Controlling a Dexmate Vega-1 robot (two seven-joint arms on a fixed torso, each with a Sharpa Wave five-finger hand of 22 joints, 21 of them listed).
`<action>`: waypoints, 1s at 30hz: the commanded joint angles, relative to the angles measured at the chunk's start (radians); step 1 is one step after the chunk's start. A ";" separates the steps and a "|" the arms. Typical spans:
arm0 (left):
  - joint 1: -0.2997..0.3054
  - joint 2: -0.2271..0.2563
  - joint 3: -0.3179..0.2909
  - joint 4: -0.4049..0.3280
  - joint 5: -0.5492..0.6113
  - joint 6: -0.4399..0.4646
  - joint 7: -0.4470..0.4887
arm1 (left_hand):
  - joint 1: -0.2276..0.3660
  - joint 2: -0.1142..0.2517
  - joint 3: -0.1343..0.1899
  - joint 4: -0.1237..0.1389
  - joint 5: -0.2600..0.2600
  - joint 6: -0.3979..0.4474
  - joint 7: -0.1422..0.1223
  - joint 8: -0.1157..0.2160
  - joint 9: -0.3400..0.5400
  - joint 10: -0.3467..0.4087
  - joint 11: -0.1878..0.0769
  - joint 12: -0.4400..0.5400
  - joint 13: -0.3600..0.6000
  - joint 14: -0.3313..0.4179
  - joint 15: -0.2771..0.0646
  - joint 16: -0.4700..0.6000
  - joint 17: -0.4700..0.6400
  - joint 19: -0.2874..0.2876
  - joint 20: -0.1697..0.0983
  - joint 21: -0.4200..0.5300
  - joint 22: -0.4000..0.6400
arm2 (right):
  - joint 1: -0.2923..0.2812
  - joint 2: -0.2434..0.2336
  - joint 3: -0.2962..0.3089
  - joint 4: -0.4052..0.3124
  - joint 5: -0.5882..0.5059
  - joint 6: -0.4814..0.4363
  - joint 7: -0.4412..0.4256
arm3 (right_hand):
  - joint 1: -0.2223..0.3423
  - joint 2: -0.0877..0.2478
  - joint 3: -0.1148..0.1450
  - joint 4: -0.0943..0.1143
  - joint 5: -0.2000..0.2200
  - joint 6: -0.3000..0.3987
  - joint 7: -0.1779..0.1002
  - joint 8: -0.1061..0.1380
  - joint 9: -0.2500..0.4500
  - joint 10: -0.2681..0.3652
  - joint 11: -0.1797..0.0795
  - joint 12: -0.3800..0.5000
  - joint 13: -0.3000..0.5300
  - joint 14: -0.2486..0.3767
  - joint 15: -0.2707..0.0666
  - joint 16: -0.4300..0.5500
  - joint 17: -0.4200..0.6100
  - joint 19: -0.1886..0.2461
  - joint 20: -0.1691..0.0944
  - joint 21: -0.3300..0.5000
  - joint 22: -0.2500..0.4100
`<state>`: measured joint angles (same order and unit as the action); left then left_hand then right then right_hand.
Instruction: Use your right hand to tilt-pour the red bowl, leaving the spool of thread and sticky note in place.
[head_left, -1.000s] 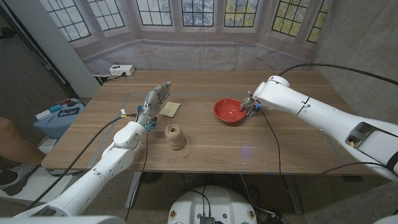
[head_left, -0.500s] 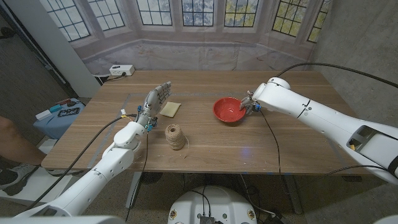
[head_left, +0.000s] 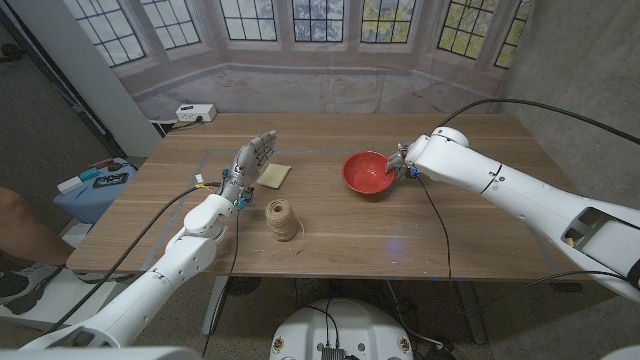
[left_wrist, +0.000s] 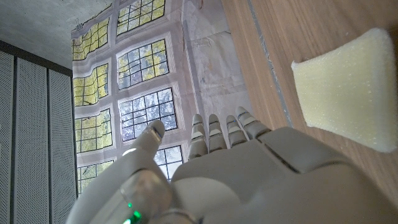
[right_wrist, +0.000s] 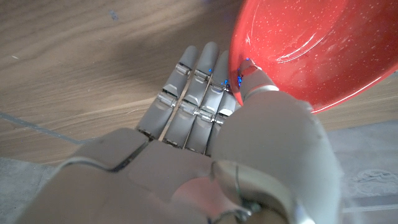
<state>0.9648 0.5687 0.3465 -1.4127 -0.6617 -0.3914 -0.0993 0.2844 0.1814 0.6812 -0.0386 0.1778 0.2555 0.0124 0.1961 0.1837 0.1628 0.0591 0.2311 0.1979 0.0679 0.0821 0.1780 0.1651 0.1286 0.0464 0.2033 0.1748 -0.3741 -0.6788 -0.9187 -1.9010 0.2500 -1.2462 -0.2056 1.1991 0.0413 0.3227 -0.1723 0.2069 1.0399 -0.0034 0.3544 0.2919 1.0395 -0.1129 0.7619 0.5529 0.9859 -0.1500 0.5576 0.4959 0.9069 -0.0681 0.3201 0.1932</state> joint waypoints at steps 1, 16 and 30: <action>0.003 0.004 0.000 -0.010 0.006 0.002 0.007 | 0.016 -0.001 -0.001 -0.003 0.005 0.012 0.001 -0.001 0.005 0.009 -0.004 0.005 0.002 0.007 0.000 0.005 0.005 0.007 0.007 -0.001 0.001 | -0.045 -0.008 0.024 -0.051 -0.034 0.030 -0.052 | 0.014 0.001 0.003 0.005 -0.003 0.008 -0.002 0.003 0.002 0.010 0.000 0.004 0.003 0.017 -0.078 -0.003 0.005 -0.001 -0.006 0.004 0.004; 0.018 0.013 -0.008 -0.028 0.008 0.002 0.020 | 0.018 -0.002 -0.002 -0.003 0.005 0.012 0.000 -0.002 0.005 0.009 -0.005 0.004 0.002 0.008 0.000 0.004 0.005 0.007 0.009 -0.001 0.002 | -0.077 0.011 0.028 -0.062 -0.101 0.085 -0.105 | 0.025 -0.001 0.000 0.007 -0.002 0.011 -0.004 0.002 0.000 0.014 -0.004 0.001 0.000 0.031 -0.081 -0.010 0.017 0.003 -0.012 0.013 0.005; 0.023 0.018 -0.011 -0.039 0.010 0.005 0.027 | 0.019 -0.002 -0.002 -0.003 0.005 0.014 -0.001 -0.003 0.005 0.011 -0.002 0.003 0.003 0.008 -0.001 0.004 0.005 0.008 0.011 -0.002 0.002 | -0.158 0.031 0.065 -0.075 -0.184 0.175 -0.193 | 0.030 -0.001 -0.002 0.008 -0.002 0.013 -0.006 0.001 -0.002 0.016 -0.005 0.000 -0.001 0.042 -0.083 -0.015 0.027 0.007 -0.017 0.020 0.006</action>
<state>0.9829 0.5823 0.3383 -1.4418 -0.6528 -0.3916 -0.0770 0.2897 0.1761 0.6813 -0.0386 0.1778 0.2590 0.0088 0.1961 0.1836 0.1681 0.0535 0.2312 0.1977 0.0716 0.0783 0.1780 0.1651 0.1340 0.0518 0.2034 0.1747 -0.4758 -0.6631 -0.8786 -1.9657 0.1233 -1.1315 -0.3386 1.2148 0.0412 0.3198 -0.1694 0.2068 1.0432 -0.0070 0.3501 0.2850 1.0480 -0.1147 0.7609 0.5507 1.0187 -0.1621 0.5421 0.5171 0.9085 -0.0808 0.3339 0.1981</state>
